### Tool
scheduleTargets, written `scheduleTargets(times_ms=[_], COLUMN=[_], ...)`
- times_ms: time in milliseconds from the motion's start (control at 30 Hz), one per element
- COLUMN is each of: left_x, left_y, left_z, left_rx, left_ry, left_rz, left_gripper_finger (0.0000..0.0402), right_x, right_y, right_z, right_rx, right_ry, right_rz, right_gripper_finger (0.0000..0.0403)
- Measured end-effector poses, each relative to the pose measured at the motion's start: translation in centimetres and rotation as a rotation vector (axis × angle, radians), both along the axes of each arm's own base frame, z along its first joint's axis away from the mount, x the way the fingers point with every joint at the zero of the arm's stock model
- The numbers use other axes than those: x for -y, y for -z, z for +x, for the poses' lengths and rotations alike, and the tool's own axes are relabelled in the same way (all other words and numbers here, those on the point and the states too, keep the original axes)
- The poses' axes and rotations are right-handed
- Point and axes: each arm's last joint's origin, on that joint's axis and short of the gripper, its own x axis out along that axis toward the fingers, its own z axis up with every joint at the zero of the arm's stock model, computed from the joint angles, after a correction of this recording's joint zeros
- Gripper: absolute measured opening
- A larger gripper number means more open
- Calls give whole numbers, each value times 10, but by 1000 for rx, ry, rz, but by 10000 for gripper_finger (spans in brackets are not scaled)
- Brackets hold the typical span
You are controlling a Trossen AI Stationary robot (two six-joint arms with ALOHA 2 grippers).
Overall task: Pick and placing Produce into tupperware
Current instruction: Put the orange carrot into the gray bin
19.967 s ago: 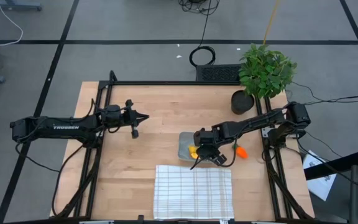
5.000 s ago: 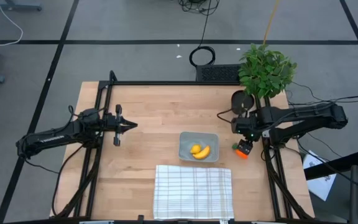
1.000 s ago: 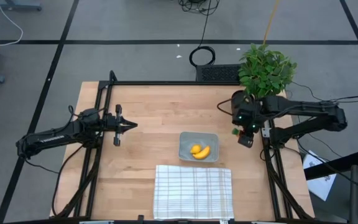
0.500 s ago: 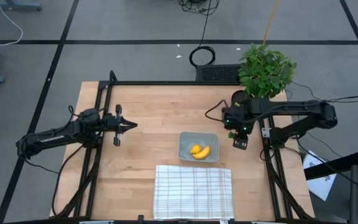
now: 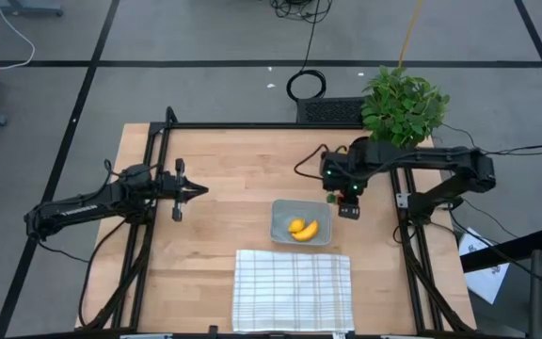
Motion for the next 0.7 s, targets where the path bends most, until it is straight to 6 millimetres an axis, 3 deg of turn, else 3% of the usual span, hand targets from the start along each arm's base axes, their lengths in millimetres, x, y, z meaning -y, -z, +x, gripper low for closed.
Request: scheduleTargets(times_ms=[400, 700], left_x=[0, 0], left_y=[0, 0], left_z=[0, 0], left_rx=[-1, -1], left_ry=[0, -1], left_rz=[-3, -6], left_gripper_finger=[26, 26], right_x=[20, 30], right_y=[-4, 1], right_z=[54, 73], right_rx=[38, 12], right_ry=[-146, -153], right_rz=[-26, -20], right_gripper_finger=[150, 151])
